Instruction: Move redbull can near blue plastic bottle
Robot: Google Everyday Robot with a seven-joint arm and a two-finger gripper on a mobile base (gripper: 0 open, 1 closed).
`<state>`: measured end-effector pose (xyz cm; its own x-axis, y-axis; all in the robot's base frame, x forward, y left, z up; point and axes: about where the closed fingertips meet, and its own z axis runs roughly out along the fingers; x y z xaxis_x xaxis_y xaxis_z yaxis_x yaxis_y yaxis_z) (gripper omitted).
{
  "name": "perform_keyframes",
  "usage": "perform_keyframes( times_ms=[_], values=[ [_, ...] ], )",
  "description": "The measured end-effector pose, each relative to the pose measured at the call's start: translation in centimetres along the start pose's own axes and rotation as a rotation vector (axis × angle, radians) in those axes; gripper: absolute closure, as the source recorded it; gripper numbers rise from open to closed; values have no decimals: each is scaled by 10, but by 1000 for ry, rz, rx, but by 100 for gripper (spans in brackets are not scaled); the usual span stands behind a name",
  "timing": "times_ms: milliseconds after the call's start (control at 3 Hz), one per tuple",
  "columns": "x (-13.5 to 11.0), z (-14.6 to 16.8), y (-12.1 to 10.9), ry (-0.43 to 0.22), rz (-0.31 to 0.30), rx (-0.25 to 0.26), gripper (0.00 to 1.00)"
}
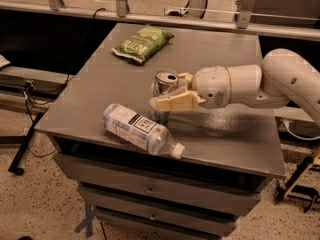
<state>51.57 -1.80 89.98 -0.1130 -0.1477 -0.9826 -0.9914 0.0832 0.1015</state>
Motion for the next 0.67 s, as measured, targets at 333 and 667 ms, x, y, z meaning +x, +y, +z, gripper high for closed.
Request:
perform_keyframes(
  times_ms=[333, 667],
  values=[
    [3, 4, 0, -10, -18, -13, 13],
    [4, 4, -1, -16, -29, -16, 0]
  ],
)
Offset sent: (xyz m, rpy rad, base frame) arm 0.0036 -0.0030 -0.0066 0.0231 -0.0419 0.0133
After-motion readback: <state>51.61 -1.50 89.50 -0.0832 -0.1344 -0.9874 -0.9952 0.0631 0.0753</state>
